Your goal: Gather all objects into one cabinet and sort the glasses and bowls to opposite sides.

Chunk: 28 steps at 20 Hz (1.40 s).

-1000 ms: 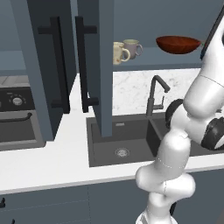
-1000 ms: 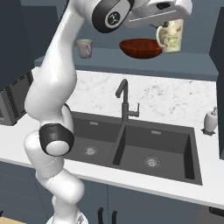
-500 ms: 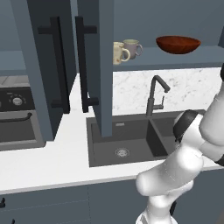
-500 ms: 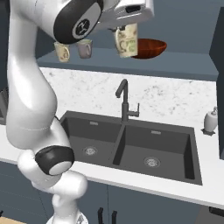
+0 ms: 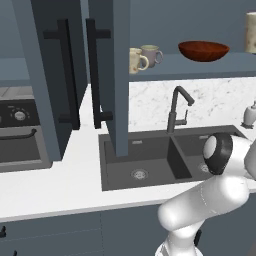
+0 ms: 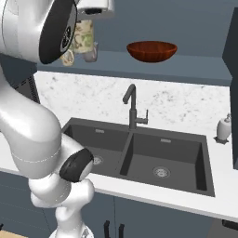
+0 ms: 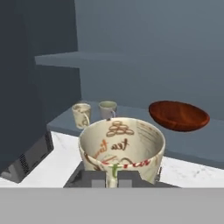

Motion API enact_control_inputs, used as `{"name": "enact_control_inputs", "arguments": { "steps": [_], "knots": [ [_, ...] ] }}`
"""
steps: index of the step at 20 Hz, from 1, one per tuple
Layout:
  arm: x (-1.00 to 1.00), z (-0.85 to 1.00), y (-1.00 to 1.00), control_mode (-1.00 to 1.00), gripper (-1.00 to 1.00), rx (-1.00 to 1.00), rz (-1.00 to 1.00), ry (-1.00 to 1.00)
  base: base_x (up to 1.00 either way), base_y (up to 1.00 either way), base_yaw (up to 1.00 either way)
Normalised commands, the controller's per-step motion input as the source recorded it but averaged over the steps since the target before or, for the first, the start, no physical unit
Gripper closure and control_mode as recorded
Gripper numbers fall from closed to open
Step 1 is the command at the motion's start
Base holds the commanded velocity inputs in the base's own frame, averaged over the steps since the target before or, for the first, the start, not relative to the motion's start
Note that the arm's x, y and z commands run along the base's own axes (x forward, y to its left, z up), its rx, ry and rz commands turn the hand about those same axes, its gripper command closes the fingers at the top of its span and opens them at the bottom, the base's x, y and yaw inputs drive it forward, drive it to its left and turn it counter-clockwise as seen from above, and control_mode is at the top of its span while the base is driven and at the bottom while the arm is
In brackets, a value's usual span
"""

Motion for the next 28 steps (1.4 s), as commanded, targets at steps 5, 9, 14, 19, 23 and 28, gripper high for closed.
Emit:
{"name": "enact_control_inputs", "arguments": {
  "steps": [5,9,14,19,23,28],
  "knots": [
    [-0.10,0.42,0.48,-1.00,1.00,0.09,0.01,-0.05,0.00,0.00,0.00],
    [0.08,0.00,0.00,-1.00,1.00,0.00,0.01,0.00,0.00,0.00,0.00],
    [0.26,-0.10,0.18,-1.00,1.00,0.00,0.09,0.00,0.00,0.00,0.00],
    [0.13,-0.45,0.31,-1.00,1.00,-0.01,0.11,0.00,0.00,0.00,0.00],
    [0.12,-0.42,0.02,-1.00,1.00,-0.05,0.03,0.00,0.00,0.00,0.00],
    [0.71,-0.40,0.01,-1.00,1.00,0.00,0.00,0.00,0.00,0.00,0.00]
  ]
}}
